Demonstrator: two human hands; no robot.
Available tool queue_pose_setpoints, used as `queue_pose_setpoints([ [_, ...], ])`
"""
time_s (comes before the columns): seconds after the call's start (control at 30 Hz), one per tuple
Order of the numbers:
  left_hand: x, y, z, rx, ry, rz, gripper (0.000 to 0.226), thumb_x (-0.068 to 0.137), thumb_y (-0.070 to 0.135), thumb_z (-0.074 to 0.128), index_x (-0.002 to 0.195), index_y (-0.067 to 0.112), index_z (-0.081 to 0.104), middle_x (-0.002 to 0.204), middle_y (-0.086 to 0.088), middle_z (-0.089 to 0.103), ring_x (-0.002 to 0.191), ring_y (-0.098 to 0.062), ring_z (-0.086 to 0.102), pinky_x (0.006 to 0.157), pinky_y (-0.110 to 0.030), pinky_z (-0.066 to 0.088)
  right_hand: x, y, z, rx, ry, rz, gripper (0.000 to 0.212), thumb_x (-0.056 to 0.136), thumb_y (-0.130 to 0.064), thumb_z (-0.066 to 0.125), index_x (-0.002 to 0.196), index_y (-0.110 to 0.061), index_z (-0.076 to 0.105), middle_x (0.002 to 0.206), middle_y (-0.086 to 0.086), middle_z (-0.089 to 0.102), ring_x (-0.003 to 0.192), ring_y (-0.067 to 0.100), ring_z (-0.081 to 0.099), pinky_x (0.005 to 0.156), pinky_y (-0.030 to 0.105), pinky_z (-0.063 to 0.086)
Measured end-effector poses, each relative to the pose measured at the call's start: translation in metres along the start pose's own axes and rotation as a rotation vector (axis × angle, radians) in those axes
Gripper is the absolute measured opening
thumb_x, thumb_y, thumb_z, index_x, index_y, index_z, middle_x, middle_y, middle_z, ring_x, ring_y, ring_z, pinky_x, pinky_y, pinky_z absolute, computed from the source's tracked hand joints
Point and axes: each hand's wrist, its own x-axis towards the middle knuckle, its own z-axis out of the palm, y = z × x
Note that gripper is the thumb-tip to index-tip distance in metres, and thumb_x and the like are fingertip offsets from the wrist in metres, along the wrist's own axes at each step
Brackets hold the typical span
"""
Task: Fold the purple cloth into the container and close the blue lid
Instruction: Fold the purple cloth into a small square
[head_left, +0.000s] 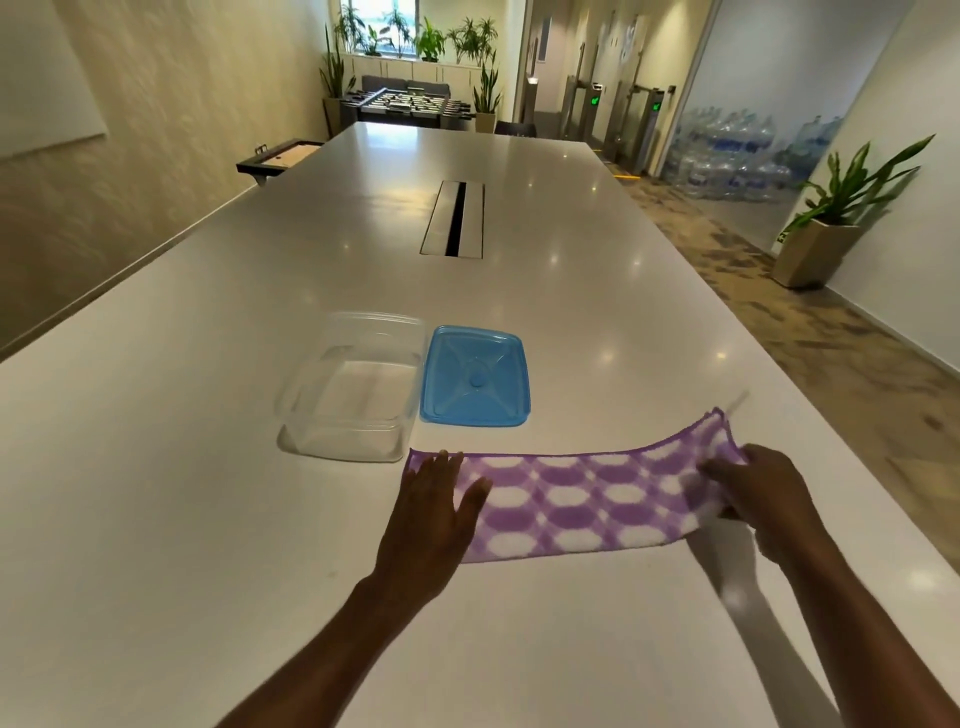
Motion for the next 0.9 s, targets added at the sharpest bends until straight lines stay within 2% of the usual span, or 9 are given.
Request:
queue_pose_setpoints([
  [0.13, -0.002, 0.002, -0.009, -0.340, 0.037, -0.055, 0.062, 0.088, 0.060, 0.031, 0.140, 0.027, 0.042, 0.141, 0.003, 0.050, 0.128, -0.011, 0.046, 0.109, -0.038, 0.039, -0.037, -0.045, 0.040, -0.178, 0.051, -0.315, 0.026, 0.078, -0.022, 0.071, 0.063, -0.010, 0.053, 0.058, 0.004, 0.057, 0.056, 0.026, 0.052, 0.052, 0.035, 0.032],
  [0.2, -0.003, 0.001, -0.010, -0.449, 0.064, -0.063, 0.056, 0.089, 0.058, 0.035, 0.136, 0.030, 0.046, 0.134, 0.003, 0.057, 0.121, -0.008, 0.052, 0.105, -0.036, 0.044, -0.067, -0.065, 0.070, -0.240, 0.056, -0.500, 0.021, 0.077, -0.019, 0.072, 0.068, -0.016, 0.053, 0.064, -0.003, 0.055, 0.059, 0.022, 0.047, 0.055, 0.026, 0.023],
  [0.27, -0.004, 0.001, -0.010, -0.515, 0.129, -0.033, 0.048, 0.091, 0.051, 0.038, 0.131, 0.028, 0.053, 0.128, 0.003, 0.062, 0.117, -0.006, 0.055, 0.103, -0.036, 0.045, -0.094, -0.074, 0.103, -0.202, -0.001, -0.629, 0.006, 0.078, -0.018, 0.070, 0.081, -0.016, 0.065, 0.080, -0.005, 0.063, 0.070, 0.019, 0.055, 0.061, 0.018, 0.031],
  [0.37, -0.005, 0.000, -0.009, -0.561, 0.224, -0.012, 0.038, 0.093, 0.043, 0.039, 0.118, 0.026, 0.062, 0.116, 0.003, 0.068, 0.109, -0.009, 0.061, 0.097, -0.041, 0.050, -0.124, -0.070, 0.151, -0.279, -0.203, -0.655, 0.017, 0.086, -0.027, 0.057, 0.094, -0.013, 0.062, 0.097, 0.004, 0.065, 0.087, 0.020, 0.059, 0.073, 0.031, 0.047],
  [0.47, -0.006, -0.003, -0.011, -0.565, 0.229, -0.075, 0.057, 0.087, 0.057, 0.037, 0.137, 0.029, 0.046, 0.137, 0.004, 0.055, 0.126, -0.011, 0.050, 0.102, -0.027, 0.041, -0.140, -0.058, 0.178, -0.291, -0.416, -0.632, 0.016, 0.093, -0.029, 0.051, 0.104, -0.018, 0.053, 0.105, 0.003, 0.058, 0.091, 0.017, 0.056, 0.075, 0.024, 0.047],
  [0.57, -0.010, -0.005, -0.017, -0.472, 0.271, -0.074, 0.068, 0.083, 0.063, 0.039, 0.141, 0.027, 0.040, 0.143, 0.003, 0.049, 0.128, -0.014, 0.048, 0.104, -0.031, 0.042, -0.133, -0.050, 0.172, -0.296, -0.469, -0.628, 0.035, 0.092, -0.037, 0.054, 0.124, -0.024, 0.051, 0.124, -0.003, 0.055, 0.103, 0.006, 0.050, 0.083, 0.015, 0.038],
  [0.73, -0.007, 0.004, -0.017, -0.016, 0.403, 0.405, 0.043, 0.095, 0.030, 0.041, 0.134, 0.012, 0.050, 0.139, -0.007, 0.053, 0.130, -0.018, 0.047, 0.108, -0.034, 0.038, -0.102, -0.055, 0.136, -0.246, -0.224, -0.769, 0.032, 0.095, -0.030, 0.041, 0.114, -0.014, 0.061, 0.118, 0.006, 0.063, 0.104, 0.018, 0.056, 0.086, 0.017, 0.037],
  [0.83, 0.012, 0.014, -0.002, 0.284, 0.200, 0.576, 0.047, 0.091, 0.020, 0.055, 0.135, 0.004, 0.048, 0.143, -0.016, 0.047, 0.136, -0.029, 0.040, 0.115, -0.044, 0.029, -0.079, -0.051, 0.129, -0.431, -0.224, -0.756, 0.037, 0.099, -0.022, 0.043, 0.131, -0.007, 0.054, 0.139, 0.014, 0.053, 0.129, 0.027, 0.046, 0.108, 0.029, 0.032],
  [0.9, 0.021, 0.016, 0.009, 0.393, 0.004, 0.511, 0.055, 0.098, 0.033, 0.045, 0.146, 0.009, 0.032, 0.154, -0.012, 0.031, 0.144, -0.026, 0.025, 0.119, -0.036, 0.009, -0.070, -0.037, 0.133, -0.642, -0.306, -0.813, 0.047, 0.102, -0.026, 0.038, 0.143, -0.004, 0.040, 0.152, 0.015, 0.039, 0.142, 0.026, 0.032, 0.117, 0.030, 0.018],
])
